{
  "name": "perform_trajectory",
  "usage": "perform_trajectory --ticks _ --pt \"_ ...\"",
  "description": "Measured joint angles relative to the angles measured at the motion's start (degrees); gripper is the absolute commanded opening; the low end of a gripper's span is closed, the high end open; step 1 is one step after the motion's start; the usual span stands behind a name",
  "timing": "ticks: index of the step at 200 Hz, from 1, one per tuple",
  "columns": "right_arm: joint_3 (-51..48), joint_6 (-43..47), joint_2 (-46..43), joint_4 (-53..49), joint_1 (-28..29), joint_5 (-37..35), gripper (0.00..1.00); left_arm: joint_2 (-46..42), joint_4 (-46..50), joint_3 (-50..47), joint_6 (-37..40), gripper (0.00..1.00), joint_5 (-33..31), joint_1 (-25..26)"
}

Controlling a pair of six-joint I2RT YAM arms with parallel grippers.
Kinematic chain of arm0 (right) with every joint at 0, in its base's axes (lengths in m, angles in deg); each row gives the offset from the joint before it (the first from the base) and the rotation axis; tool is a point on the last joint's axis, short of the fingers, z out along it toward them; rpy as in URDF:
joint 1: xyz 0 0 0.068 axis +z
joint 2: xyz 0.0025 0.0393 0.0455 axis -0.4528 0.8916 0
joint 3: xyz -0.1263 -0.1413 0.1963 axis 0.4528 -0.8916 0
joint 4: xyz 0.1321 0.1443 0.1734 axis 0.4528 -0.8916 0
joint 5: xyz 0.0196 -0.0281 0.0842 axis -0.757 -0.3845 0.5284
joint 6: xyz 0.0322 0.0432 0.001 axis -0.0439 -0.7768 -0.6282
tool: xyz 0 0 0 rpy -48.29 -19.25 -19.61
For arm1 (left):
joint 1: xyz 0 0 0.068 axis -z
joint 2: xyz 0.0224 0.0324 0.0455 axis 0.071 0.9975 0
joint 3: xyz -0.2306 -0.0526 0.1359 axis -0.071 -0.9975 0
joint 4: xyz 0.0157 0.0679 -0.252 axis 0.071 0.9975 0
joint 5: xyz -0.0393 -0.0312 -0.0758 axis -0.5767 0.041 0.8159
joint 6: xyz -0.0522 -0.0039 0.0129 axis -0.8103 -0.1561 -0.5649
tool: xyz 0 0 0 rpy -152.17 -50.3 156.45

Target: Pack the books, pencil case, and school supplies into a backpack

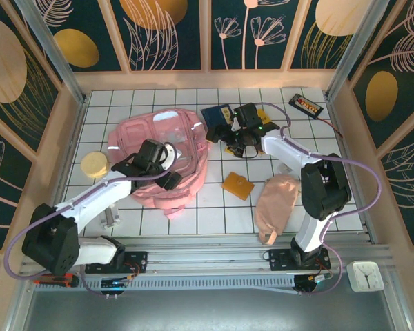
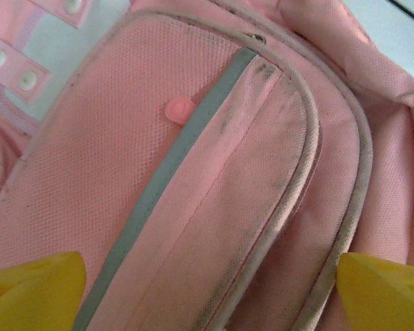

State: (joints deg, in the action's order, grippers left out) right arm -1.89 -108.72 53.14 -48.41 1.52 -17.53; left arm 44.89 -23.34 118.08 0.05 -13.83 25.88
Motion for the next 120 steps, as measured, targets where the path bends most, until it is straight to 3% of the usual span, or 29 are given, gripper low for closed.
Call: perform_trajectory --ticks 63,120 --pt "2.29 -0.63 2.32 -0.87 1.68 0.00 0.80 4.96 -0.55 4.33 1.97 0.92 -0.98 0.07" --pt "6.19 -0.09 11.34 -1.77 4.02 0.04 0.72 -1.22 -0.74 3.39 1.03 0.94 -2.36 0.07"
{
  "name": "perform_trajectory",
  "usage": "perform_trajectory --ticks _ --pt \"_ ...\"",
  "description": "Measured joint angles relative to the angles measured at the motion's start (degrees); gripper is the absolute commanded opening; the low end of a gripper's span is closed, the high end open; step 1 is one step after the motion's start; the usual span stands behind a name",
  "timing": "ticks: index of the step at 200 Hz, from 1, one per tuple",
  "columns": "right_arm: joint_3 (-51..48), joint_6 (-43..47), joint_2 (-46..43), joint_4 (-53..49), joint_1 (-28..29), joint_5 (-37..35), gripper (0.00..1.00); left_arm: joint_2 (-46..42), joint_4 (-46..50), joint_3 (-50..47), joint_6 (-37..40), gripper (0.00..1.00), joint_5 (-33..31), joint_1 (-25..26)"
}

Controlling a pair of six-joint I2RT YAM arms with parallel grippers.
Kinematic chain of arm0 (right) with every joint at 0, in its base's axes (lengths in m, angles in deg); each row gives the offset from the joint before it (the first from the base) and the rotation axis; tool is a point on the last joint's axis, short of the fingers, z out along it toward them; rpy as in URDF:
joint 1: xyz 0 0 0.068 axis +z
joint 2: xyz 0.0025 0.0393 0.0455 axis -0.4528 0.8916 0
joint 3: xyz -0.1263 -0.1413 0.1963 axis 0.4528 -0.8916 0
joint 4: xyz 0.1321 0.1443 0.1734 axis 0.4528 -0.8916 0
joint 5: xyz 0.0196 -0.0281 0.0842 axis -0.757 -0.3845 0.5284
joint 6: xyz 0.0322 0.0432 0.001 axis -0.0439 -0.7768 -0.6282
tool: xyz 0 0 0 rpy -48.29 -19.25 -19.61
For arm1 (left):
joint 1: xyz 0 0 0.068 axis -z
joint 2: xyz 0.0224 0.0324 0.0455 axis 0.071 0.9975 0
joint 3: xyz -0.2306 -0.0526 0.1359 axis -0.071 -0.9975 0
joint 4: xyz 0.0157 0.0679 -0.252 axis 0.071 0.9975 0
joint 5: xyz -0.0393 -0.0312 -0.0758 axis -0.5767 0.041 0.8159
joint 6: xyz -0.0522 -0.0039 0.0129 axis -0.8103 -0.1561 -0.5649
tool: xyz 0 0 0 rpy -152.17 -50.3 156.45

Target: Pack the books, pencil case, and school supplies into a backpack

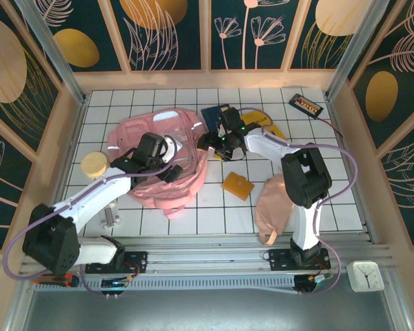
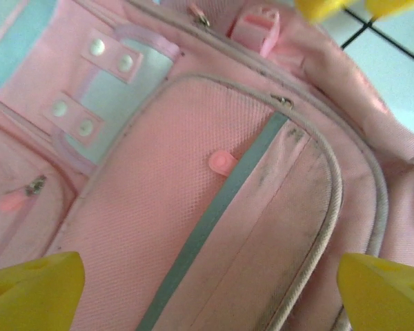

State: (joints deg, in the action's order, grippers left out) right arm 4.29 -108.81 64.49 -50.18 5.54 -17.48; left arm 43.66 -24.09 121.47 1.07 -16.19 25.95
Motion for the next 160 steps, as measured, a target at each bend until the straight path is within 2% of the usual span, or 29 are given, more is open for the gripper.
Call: perform_trajectory --ticks 12,29,60,123,160 --pt "0.31 0.09 1.29 -0.31 0.24 0.02 0.70 -1.73 -0.17 -0.46 -0.20 0.93 0.09 0.00" --pt "1.01 0.11 2.51 -0.83 0.24 0.35 0.68 -3.30 -0.37 -1.46 0.04 0.85 0.87 -0.02" --pt "3.43 0.13 3.69 -0.94 0.24 0.70 0.67 -3.37 -0.68 -3.06 2.95 0.85 3.30 0.00" --pt "3.74 0.15 3.69 -1.20 0.24 0.83 0.67 7.43 -1.60 0.61 8.39 0.80 7.69 0.00" --pt "2.95 0.13 3.69 -1.20 0.24 0.83 0.68 9.22 -2.80 1.57 9.44 0.81 9.29 0.00"
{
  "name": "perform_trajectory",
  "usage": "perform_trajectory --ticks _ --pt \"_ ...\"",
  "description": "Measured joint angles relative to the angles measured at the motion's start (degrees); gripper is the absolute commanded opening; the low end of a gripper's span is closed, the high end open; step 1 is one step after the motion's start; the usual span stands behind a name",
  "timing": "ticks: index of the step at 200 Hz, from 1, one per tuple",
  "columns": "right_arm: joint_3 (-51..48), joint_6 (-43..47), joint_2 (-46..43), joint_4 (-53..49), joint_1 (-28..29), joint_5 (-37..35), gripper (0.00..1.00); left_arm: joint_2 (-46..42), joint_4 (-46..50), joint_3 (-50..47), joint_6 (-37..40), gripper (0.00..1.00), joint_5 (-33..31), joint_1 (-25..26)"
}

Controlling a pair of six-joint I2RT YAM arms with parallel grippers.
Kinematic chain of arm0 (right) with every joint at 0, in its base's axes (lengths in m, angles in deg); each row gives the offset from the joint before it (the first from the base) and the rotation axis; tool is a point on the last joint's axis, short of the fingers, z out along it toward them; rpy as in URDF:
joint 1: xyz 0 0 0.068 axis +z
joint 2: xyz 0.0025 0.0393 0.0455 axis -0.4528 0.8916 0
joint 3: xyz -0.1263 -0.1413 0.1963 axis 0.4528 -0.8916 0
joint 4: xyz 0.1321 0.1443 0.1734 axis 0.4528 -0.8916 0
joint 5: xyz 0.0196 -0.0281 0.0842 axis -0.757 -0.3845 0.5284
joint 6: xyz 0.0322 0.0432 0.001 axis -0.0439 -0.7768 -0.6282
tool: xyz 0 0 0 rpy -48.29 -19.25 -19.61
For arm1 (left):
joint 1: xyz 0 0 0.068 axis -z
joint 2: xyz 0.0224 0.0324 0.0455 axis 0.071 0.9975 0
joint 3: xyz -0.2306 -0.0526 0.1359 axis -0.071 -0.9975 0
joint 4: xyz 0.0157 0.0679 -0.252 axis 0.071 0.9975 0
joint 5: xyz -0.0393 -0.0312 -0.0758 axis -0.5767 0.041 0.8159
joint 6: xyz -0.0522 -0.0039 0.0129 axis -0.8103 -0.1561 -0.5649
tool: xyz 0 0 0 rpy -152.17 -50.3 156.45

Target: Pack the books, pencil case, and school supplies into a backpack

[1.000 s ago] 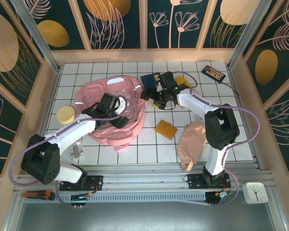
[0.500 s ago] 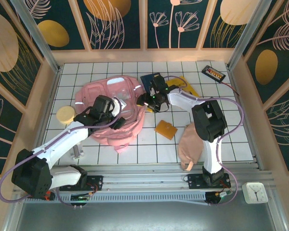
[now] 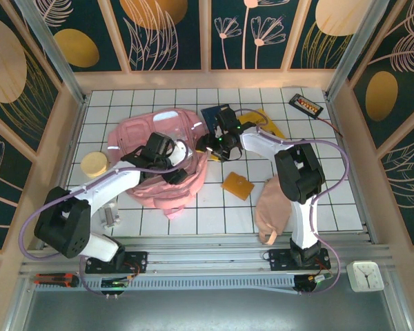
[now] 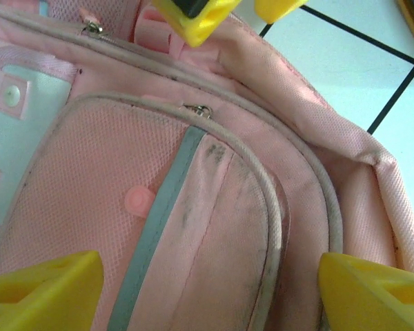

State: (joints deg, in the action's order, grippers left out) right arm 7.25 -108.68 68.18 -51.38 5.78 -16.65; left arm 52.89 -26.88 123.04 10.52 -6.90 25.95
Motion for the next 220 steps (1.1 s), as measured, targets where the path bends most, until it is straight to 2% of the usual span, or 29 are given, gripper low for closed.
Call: perform_trajectory --ticks 98,140,153,186,207,220 --pt "-1.11 0.26 0.00 -0.02 -0.02 0.02 0.70 4.98 -0.44 2.75 0.70 0.82 -0.79 0.00" --pt "-1.11 0.42 0.00 -0.02 -0.02 0.22 0.70 6.38 -0.46 4.13 0.70 0.77 -2.49 0.00" --pt "-1.11 0.44 0.00 -0.02 -0.02 0.22 0.70 6.82 -0.44 4.22 0.76 0.67 -2.62 0.09" --pt "-1.11 0.44 0.00 -0.02 -0.02 0.22 0.70 8.02 0.26 5.25 0.68 0.31 -2.45 0.52" --pt "-1.14 0.44 0.00 -0.02 -0.04 0.22 0.70 8.85 0.98 6.36 0.92 0.00 -2.23 0.52" --pt "-1.22 0.46 0.00 0.00 -0.04 0.20 0.70 9.09 1.44 7.08 0.87 0.00 -2.45 0.57"
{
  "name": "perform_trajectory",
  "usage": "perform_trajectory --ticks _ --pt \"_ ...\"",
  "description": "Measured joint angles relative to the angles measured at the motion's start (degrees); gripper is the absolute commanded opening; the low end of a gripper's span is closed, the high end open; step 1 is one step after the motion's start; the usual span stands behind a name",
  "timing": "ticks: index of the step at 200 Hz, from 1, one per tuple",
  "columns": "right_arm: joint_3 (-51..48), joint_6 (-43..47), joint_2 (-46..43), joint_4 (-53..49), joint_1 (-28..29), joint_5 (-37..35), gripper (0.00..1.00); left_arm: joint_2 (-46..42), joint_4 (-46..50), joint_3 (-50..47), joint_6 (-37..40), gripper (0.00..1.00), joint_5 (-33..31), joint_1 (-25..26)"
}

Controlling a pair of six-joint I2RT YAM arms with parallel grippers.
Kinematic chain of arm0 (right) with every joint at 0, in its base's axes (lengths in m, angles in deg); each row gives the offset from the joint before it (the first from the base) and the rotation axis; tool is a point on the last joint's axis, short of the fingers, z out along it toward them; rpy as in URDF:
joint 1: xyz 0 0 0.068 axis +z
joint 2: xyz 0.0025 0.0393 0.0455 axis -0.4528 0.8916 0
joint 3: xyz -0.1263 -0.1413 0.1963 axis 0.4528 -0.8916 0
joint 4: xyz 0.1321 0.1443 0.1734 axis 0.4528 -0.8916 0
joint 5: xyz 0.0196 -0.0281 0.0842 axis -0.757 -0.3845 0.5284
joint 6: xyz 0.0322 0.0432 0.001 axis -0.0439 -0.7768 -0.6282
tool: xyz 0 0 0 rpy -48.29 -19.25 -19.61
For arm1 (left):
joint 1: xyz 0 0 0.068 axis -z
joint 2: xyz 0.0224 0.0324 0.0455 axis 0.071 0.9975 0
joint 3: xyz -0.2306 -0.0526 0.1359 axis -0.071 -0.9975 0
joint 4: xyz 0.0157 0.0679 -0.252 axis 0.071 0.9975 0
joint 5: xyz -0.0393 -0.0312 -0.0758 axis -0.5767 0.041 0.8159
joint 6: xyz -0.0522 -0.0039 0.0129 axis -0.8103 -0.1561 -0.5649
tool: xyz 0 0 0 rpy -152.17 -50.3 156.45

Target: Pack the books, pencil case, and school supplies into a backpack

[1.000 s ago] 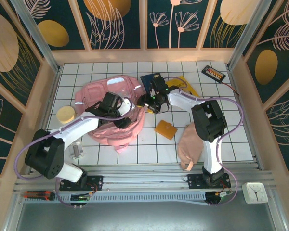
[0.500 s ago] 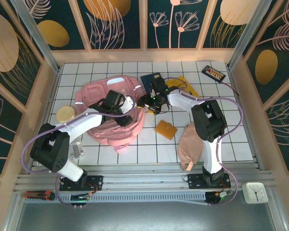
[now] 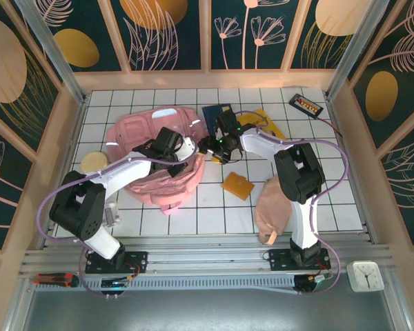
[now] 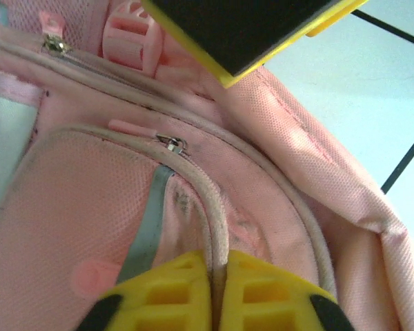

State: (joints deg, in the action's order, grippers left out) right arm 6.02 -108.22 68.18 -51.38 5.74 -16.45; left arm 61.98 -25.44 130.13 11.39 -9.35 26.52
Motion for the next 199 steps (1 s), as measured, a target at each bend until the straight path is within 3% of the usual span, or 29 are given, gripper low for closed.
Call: perform_trajectory --ticks 43,91,117,135,142,175,199 --pt "-2.91 1.31 -2.05 0.48 -0.24 -1.62 0.74 -0.85 0.87 0.39 0.00 0.00 -0.04 -0.11" --pt "-14.12 7.93 -18.16 11.87 -5.03 -4.76 0.79 -11.23 1.92 -0.98 0.07 0.00 -0.33 -0.31" --pt "-22.58 21.59 -27.08 27.89 -6.43 -2.62 0.77 -15.63 3.34 -1.01 0.55 0.00 0.33 -0.31" --pt "-28.96 35.26 -31.23 35.74 -6.32 3.02 0.56 -17.40 4.26 -1.03 1.03 0.00 0.87 -0.72" --pt "-30.10 40.24 -31.41 37.05 -6.34 4.94 0.52 -17.81 4.68 -1.03 1.18 0.00 1.11 -1.03" --pt "-30.42 58.55 -26.29 37.81 -7.89 13.09 0.55 -20.09 6.16 -1.31 1.97 0.00 3.56 -3.98" --pt "-29.73 65.64 -20.24 37.68 -8.37 17.38 0.56 -21.68 6.95 -1.31 2.62 0.00 4.94 -5.95"
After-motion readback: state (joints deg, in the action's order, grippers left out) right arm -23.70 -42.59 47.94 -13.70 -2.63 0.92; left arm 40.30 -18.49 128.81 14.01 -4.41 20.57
